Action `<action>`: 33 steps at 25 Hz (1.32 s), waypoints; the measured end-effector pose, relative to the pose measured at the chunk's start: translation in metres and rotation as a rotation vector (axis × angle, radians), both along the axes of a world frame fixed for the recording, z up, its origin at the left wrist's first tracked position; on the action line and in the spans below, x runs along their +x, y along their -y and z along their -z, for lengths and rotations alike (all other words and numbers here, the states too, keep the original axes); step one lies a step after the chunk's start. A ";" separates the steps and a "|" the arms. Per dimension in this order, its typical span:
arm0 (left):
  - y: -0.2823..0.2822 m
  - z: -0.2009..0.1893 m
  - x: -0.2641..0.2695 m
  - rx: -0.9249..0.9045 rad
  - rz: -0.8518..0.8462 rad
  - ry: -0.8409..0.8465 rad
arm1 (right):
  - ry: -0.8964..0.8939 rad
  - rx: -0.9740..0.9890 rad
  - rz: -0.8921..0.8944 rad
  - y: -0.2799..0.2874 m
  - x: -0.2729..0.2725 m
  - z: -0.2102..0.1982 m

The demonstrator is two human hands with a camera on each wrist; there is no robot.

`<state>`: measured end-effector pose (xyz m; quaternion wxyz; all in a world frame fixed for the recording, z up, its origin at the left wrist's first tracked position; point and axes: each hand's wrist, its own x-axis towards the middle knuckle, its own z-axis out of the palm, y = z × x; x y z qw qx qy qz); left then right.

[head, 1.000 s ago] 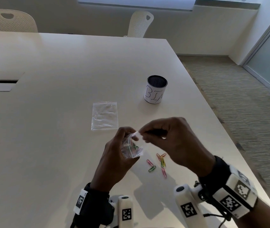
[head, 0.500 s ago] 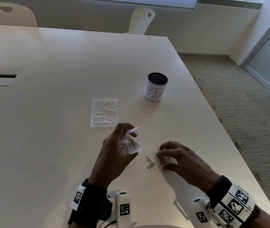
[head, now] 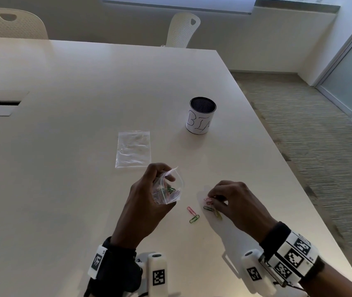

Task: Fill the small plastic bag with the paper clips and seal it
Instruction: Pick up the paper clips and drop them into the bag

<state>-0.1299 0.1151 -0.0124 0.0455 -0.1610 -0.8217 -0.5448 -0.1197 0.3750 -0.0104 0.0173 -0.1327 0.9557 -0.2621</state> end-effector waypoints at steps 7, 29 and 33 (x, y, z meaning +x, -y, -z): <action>-0.002 0.000 0.000 0.011 -0.007 0.000 | -0.065 -0.348 0.083 0.014 -0.015 -0.046; -0.001 -0.001 0.001 0.009 0.012 0.010 | 0.330 0.340 -0.146 -0.017 0.001 -0.037; -0.003 0.000 0.000 0.006 0.008 0.010 | 0.233 0.149 -0.053 -0.010 0.006 -0.023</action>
